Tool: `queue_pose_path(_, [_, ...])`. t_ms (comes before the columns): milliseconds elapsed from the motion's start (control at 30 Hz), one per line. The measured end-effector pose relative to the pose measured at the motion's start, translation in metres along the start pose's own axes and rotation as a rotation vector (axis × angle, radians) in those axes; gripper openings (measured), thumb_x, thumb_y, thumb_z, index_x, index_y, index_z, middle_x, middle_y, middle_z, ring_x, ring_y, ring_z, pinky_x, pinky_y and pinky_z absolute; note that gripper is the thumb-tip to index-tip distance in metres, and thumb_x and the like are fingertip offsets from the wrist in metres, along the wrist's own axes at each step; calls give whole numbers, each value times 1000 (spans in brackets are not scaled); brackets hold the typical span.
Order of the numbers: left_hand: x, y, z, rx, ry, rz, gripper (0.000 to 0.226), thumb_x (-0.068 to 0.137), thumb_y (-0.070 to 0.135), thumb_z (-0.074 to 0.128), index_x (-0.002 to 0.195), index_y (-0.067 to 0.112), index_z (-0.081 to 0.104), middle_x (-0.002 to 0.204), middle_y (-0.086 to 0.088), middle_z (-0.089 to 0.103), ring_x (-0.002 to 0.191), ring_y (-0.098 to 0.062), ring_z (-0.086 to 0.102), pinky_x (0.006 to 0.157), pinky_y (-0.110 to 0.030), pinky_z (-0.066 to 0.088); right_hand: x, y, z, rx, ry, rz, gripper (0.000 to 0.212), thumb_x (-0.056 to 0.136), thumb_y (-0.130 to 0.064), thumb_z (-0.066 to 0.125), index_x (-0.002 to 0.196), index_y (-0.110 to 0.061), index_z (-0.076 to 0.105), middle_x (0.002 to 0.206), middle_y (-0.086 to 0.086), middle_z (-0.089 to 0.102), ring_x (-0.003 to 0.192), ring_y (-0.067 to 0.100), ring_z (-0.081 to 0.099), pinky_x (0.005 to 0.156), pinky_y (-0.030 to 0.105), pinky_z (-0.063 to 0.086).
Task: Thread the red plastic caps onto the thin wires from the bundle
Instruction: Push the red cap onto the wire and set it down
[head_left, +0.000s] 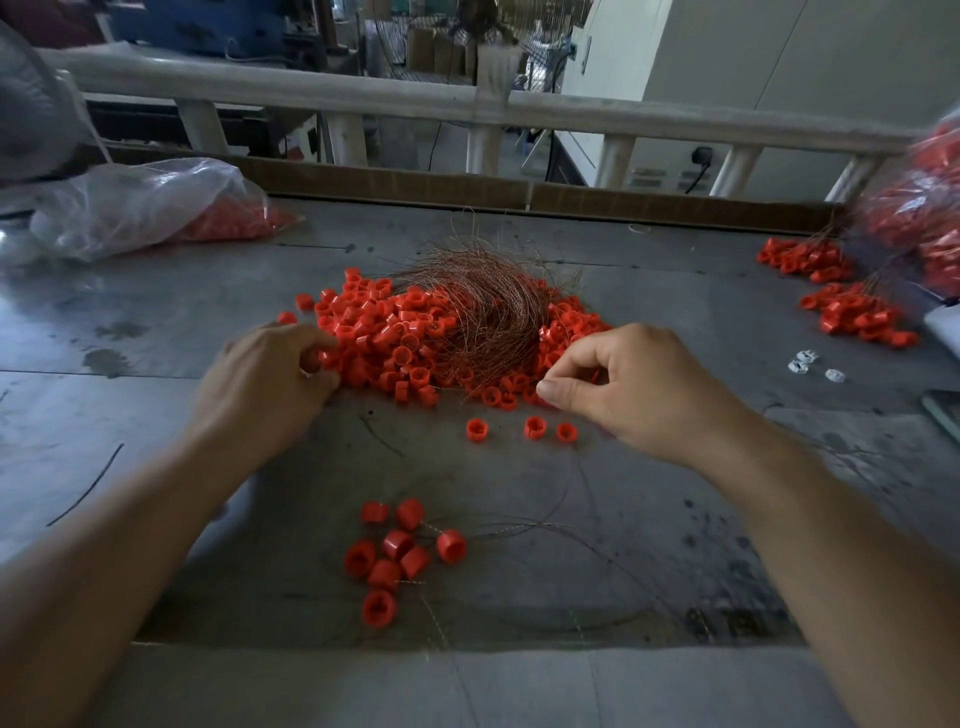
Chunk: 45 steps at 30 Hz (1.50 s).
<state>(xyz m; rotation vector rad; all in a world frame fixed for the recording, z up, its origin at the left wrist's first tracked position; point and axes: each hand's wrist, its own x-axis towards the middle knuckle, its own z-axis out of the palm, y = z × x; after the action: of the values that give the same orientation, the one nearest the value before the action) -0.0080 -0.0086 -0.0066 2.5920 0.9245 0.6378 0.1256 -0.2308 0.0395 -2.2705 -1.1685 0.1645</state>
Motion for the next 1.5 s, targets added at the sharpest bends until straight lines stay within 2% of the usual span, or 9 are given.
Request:
queue_pose_path(100, [-2, 1, -1, -24, -1, 18, 18, 74, 15, 73, 91, 19, 68, 82, -1, 62, 76, -18, 51, 68, -27, 33, 2, 7, 5, -40, 45, 30, 12, 81, -33, 66, 75, -24, 68, 44, -24, 53, 48, -6, 51, 53, 17, 37])
queue_pose_path(200, [-5, 6, -4, -87, -2, 14, 13, 72, 14, 75, 82, 20, 67, 76, 1, 63, 72, -17, 54, 66, -26, 34, 4, 9, 12, -82, 88, 5, 10, 83, -29, 65, 84, -21, 70, 74, -12, 66, 71, 3, 58, 71, 25, 46])
queue_pose_path(333, [-16, 20, -8, -233, -36, 64, 21, 71, 12, 76, 74, 27, 62, 69, 12, 60, 66, -8, 57, 63, -25, 40, 7, 8, 22, -180, 61, -168, 13, 83, -17, 65, 93, -15, 72, 102, -1, 63, 92, 5, 49, 75, 0, 27])
queue_pose_path(500, [-27, 32, -10, -269, -93, 140, 28, 71, 17, 75, 71, 38, 57, 70, 19, 59, 66, 6, 54, 57, -6, 35, 9, 11, 33, -295, -32, -264, 24, 89, -24, 56, 109, -18, 67, 128, -7, 52, 113, 9, 40, 86, 10, 22])
queue_pose_path(700, [-27, 34, -13, -315, -91, 174, 31, 71, 15, 75, 71, 40, 57, 72, 19, 59, 69, 9, 55, 60, -1, 38, 12, 10, 27, -240, 48, -287, 18, 85, -15, 62, 100, -9, 70, 111, 2, 64, 105, 17, 53, 89, 12, 24])
queue_pose_path(900, [-38, 40, -20, -380, -140, 416, 22, 68, 24, 72, 76, 41, 61, 118, 27, 48, 78, 0, 57, 69, -7, 44, 7, 0, 19, -126, 153, -376, 6, 75, -10, 68, 79, -7, 73, 87, 4, 70, 86, 20, 61, 82, 17, 37])
queue_pose_path(1067, [-38, 40, -14, -406, -184, 429, 30, 66, 9, 78, 75, 35, 66, 84, 17, 65, 75, -3, 61, 68, -14, 49, 2, -7, 16, -75, 162, -415, 7, 75, -11, 67, 78, -7, 71, 82, 2, 68, 81, 17, 60, 77, 18, 39])
queue_pose_path(1200, [-40, 41, -14, -460, -223, 483, 27, 65, 7, 78, 79, 29, 70, 80, 15, 66, 74, 1, 63, 68, -9, 49, -2, -10, 17, -51, 198, -377, 13, 76, -18, 72, 82, -13, 62, 69, -13, 53, 62, -3, 42, 62, 9, 35])
queue_pose_path(1500, [-51, 50, -17, -587, -238, 547, 23, 65, 27, 80, 84, 34, 68, 86, 14, 69, 77, 3, 64, 69, -6, 48, -7, -18, 23, -163, 343, -588, 7, 77, -11, 65, 79, -7, 71, 71, 4, 65, 68, 22, 60, 65, 30, 46])
